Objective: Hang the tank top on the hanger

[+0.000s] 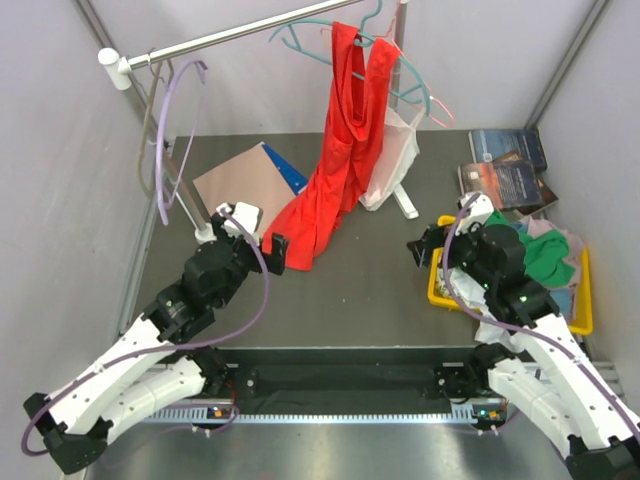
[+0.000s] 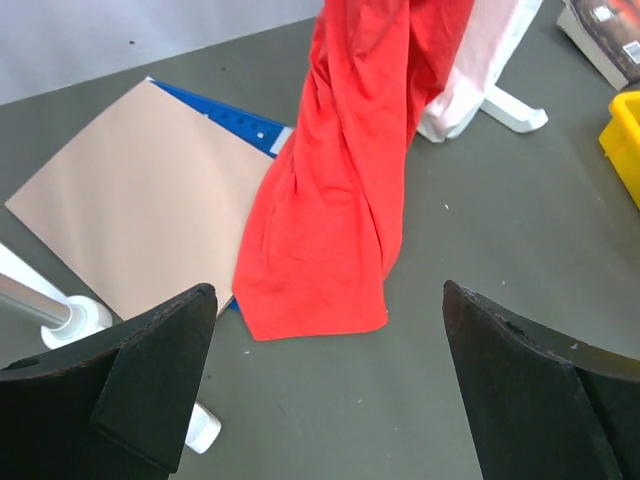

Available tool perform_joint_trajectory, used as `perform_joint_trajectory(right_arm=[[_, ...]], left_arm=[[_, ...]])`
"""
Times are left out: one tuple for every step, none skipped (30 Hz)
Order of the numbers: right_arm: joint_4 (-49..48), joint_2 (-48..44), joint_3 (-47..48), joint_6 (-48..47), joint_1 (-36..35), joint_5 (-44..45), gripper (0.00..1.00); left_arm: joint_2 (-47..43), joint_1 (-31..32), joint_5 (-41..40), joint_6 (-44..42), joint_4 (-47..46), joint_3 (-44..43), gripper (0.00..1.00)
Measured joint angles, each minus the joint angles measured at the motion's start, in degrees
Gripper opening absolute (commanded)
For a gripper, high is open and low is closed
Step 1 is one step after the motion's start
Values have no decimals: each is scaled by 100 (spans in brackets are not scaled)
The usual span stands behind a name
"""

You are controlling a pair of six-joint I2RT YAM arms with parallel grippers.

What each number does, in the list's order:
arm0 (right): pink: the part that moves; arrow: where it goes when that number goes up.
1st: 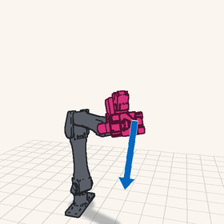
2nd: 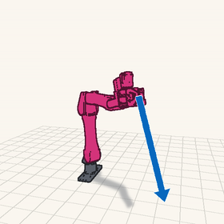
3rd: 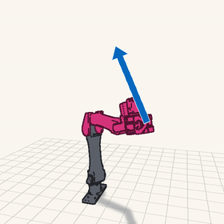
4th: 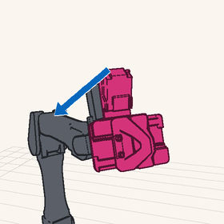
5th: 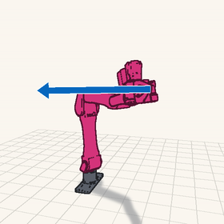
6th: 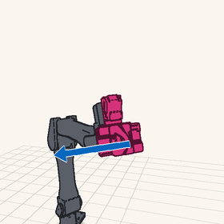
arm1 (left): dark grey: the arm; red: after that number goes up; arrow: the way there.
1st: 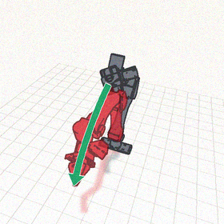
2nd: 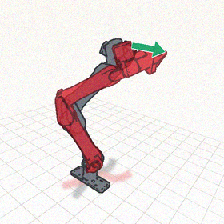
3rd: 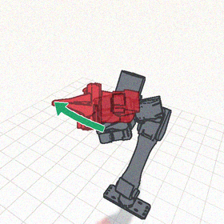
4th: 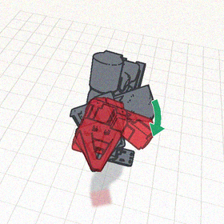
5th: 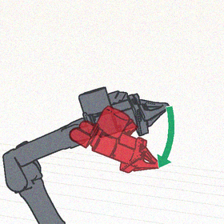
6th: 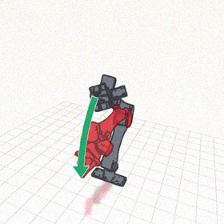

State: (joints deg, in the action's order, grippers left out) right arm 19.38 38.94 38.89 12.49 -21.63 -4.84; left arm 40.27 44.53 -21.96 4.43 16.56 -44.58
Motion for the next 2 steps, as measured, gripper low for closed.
perform_joint_trajectory(right_arm=[[-70, -9, 0, 20, 0, -4, 100], [-142, -24, 0, 37, 0, -13, 100]], left_arm=[[-28, 0, -31, 0, -4, 0, 99], [-39, 0, -61, 0, -7, 0, 99]])
